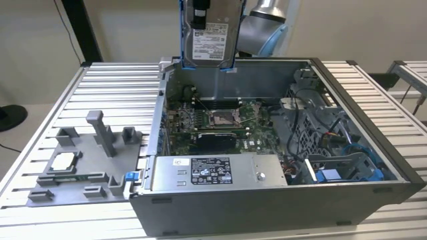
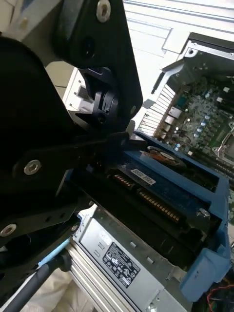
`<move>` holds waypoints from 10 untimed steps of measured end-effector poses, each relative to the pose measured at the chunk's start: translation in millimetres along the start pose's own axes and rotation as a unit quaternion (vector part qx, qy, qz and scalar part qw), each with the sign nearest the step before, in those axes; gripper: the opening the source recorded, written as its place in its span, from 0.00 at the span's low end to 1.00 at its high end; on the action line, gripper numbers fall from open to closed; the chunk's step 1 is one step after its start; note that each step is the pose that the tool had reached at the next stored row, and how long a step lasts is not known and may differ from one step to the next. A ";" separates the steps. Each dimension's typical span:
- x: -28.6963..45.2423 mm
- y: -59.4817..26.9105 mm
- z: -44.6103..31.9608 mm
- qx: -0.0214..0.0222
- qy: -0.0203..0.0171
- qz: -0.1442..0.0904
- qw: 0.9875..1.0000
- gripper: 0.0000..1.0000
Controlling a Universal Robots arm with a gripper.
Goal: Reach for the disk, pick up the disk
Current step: 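Pick up the disk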
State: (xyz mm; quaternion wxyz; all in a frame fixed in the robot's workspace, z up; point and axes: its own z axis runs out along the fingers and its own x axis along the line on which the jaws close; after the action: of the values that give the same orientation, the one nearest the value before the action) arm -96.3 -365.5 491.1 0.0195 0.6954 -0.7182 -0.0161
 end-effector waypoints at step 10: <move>-1.3 -42.1 -2.1 -0.001 0.000 0.000 1.000 0.00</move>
State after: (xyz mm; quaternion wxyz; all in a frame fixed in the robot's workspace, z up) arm -54.2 -365.5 491.2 0.0200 0.6954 -0.7181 -0.0165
